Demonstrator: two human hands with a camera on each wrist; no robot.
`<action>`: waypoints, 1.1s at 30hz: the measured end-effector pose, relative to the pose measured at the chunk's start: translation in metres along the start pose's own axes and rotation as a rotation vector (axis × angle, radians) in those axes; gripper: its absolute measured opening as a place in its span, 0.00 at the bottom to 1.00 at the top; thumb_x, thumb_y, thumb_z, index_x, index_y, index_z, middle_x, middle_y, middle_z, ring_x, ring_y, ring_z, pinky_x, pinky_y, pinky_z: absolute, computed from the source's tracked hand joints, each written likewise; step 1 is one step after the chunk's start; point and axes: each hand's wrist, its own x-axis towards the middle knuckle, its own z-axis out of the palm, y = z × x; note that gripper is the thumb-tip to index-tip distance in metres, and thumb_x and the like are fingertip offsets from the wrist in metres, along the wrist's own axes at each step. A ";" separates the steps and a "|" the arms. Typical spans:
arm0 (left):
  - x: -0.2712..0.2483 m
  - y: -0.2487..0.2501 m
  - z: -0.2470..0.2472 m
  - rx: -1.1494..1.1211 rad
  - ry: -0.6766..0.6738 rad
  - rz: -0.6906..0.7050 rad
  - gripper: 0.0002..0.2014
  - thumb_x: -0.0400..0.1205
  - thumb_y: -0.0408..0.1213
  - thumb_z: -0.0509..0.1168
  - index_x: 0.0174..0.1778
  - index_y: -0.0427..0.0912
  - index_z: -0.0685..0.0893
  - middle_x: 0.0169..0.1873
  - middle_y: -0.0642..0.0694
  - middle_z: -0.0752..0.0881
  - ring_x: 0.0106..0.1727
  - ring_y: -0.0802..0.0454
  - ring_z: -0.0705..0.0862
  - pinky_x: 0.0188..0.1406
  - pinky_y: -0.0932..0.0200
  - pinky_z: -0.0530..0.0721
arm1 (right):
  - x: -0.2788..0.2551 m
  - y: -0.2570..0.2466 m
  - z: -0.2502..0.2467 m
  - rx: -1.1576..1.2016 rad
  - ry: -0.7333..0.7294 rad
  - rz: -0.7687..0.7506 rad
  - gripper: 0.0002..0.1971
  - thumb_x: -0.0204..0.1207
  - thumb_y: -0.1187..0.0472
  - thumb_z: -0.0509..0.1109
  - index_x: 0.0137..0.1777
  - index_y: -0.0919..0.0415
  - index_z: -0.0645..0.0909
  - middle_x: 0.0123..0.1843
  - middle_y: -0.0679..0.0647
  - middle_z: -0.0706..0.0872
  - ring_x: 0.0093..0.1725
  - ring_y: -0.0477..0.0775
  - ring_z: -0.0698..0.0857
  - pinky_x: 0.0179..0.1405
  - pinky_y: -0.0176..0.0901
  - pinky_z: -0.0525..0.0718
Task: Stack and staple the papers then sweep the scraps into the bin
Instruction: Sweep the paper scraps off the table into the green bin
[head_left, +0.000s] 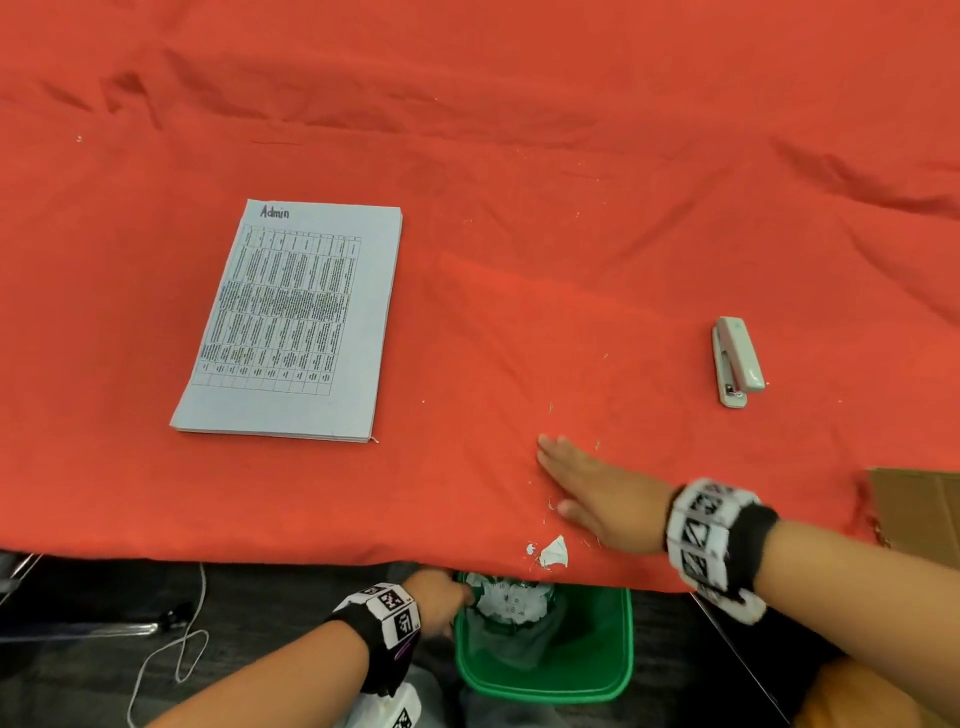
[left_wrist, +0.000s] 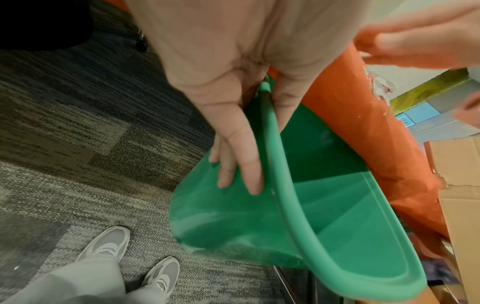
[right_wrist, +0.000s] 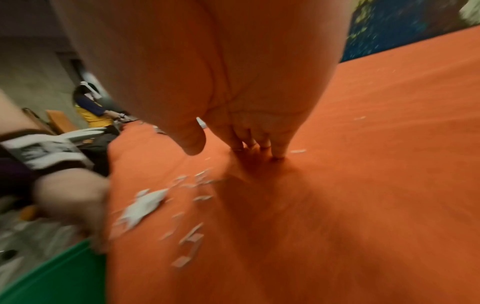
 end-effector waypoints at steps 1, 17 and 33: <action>0.000 0.000 0.000 0.004 -0.003 0.003 0.18 0.84 0.36 0.59 0.67 0.30 0.79 0.30 0.56 0.74 0.59 0.44 0.86 0.23 0.77 0.76 | -0.010 -0.004 0.006 0.005 -0.039 -0.020 0.33 0.84 0.45 0.48 0.84 0.52 0.40 0.85 0.43 0.35 0.84 0.43 0.39 0.84 0.46 0.47; 0.004 -0.001 0.003 -0.022 0.066 -0.015 0.05 0.69 0.40 0.67 0.35 0.44 0.80 0.41 0.38 0.88 0.43 0.40 0.89 0.46 0.50 0.87 | 0.057 0.047 -0.040 -0.014 0.257 0.235 0.40 0.82 0.41 0.52 0.84 0.61 0.38 0.85 0.59 0.36 0.84 0.60 0.37 0.84 0.58 0.46; 0.004 -0.001 0.000 -0.042 0.037 -0.029 0.11 0.73 0.38 0.66 0.45 0.35 0.83 0.46 0.30 0.90 0.41 0.36 0.90 0.46 0.45 0.90 | 0.011 0.053 -0.011 0.022 0.176 0.240 0.63 0.53 0.18 0.23 0.83 0.61 0.33 0.83 0.56 0.29 0.83 0.55 0.33 0.84 0.55 0.45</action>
